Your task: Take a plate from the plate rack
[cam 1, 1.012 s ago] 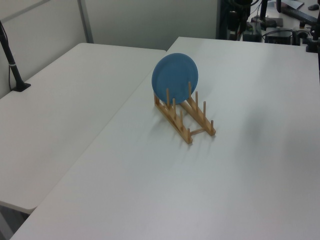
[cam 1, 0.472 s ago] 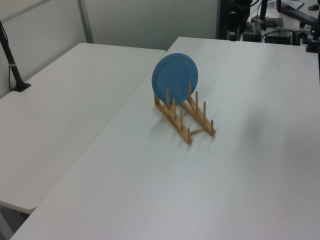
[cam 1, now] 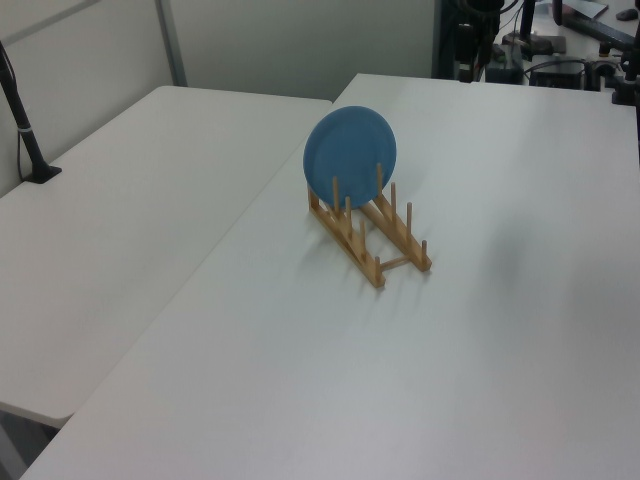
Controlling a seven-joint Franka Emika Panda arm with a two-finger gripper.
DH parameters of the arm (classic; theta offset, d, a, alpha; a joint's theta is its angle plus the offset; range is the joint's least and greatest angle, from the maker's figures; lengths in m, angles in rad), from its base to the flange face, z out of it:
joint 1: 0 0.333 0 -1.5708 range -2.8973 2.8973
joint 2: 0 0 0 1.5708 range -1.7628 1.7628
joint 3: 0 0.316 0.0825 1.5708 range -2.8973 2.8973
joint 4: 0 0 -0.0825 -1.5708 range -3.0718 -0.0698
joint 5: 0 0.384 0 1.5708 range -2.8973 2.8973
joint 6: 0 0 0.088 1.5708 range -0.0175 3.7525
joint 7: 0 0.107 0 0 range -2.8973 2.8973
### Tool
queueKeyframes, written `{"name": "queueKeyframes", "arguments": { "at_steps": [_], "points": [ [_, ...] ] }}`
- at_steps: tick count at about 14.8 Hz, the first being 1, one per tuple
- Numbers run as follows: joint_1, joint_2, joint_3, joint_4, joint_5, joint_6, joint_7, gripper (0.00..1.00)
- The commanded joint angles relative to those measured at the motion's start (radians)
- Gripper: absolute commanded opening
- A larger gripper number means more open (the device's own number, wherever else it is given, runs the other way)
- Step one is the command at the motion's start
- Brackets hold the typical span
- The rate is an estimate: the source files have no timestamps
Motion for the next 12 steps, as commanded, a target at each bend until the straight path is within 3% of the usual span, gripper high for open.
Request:
{"name": "queueKeyframes", "arguments": {
  "at_steps": [1, 5, 10, 12],
  "points": [
    [0.012, 0.009, -0.009, 0.021, 0.008, -0.017, -0.019, 1.0],
    [0.011, 0.009, -0.009, 0.024, 0.005, 0.024, -0.02, 1.0],
    [0.016, 0.033, -0.008, 0.038, -0.003, 0.238, -0.019, 1.0],
    [0.057, 0.078, -0.009, 0.05, -0.021, 0.336, -0.017, 0.98]
  ]
}}
